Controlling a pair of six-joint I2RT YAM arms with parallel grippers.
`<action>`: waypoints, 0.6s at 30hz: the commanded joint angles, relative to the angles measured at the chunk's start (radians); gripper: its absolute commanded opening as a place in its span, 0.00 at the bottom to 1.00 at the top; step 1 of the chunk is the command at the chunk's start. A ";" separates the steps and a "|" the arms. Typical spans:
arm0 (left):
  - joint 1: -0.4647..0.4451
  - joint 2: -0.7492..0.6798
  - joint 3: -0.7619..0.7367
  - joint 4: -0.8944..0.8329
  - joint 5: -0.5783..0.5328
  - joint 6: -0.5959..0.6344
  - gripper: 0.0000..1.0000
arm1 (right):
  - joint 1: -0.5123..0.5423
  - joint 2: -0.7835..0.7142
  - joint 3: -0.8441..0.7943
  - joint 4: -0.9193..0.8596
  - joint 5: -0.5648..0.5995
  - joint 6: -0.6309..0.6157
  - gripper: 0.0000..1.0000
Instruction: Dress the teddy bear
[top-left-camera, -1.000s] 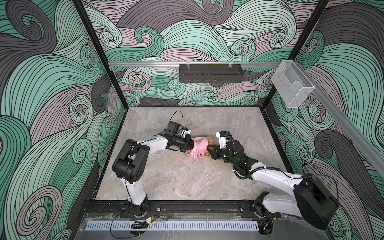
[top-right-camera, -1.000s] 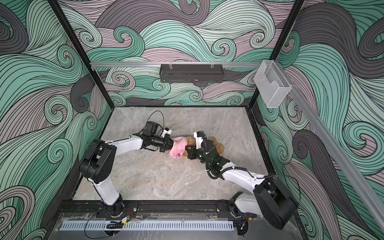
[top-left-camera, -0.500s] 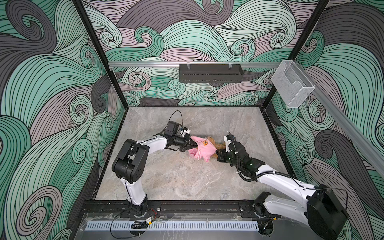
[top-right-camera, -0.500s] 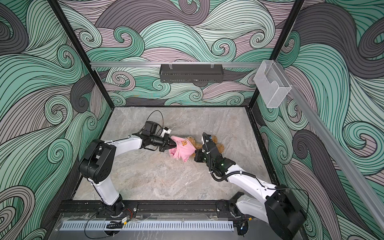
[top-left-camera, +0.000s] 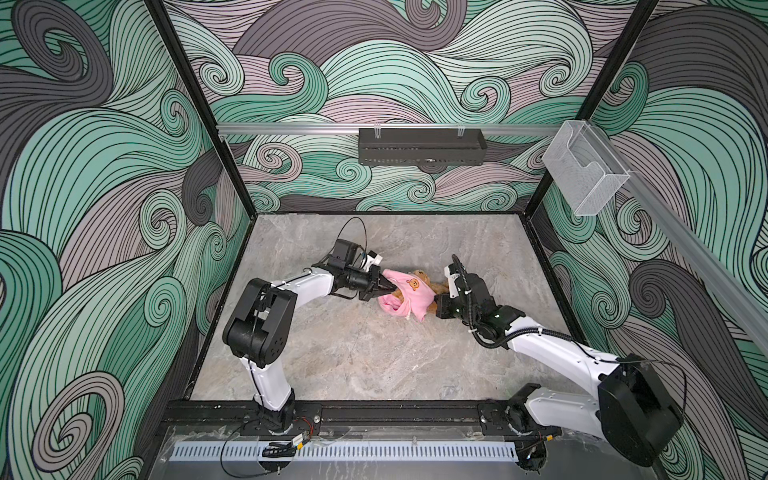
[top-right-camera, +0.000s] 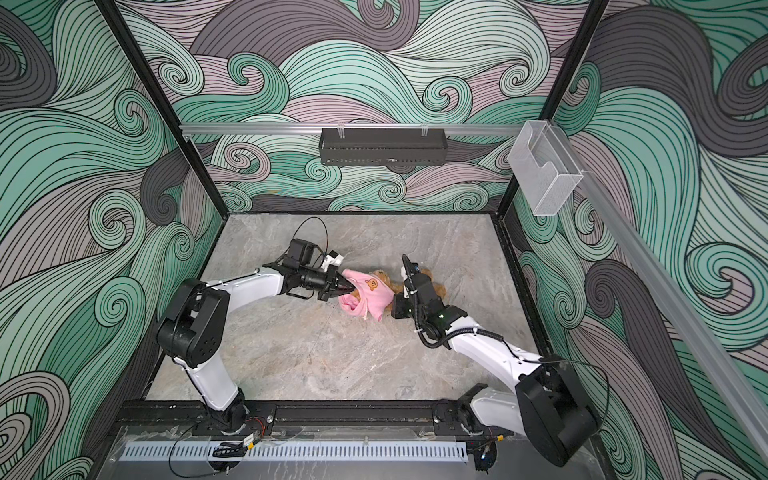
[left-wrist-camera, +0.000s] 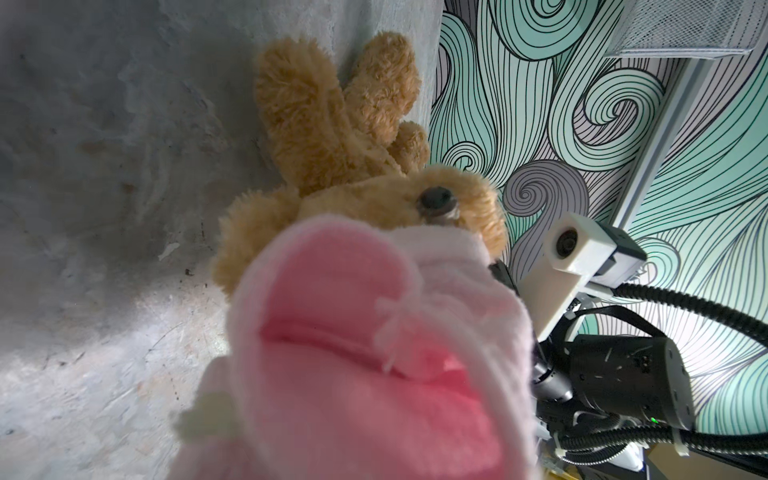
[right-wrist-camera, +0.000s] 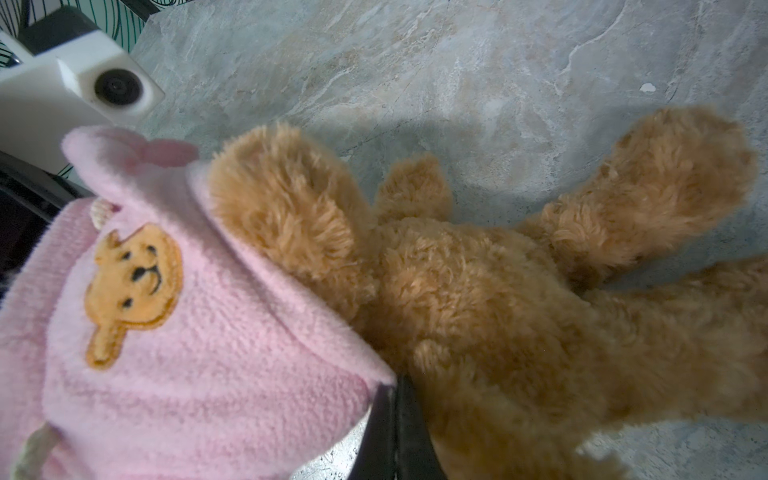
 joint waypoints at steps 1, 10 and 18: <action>-0.003 -0.007 0.079 -0.176 -0.026 0.220 0.00 | -0.028 -0.002 -0.041 0.053 -0.054 0.037 0.00; -0.010 -0.044 0.099 -0.205 -0.153 0.510 0.00 | -0.051 -0.121 -0.009 -0.031 -0.207 -0.177 0.18; -0.032 -0.128 0.124 -0.183 -0.234 0.767 0.00 | -0.155 -0.228 0.074 -0.070 -0.333 -0.196 0.37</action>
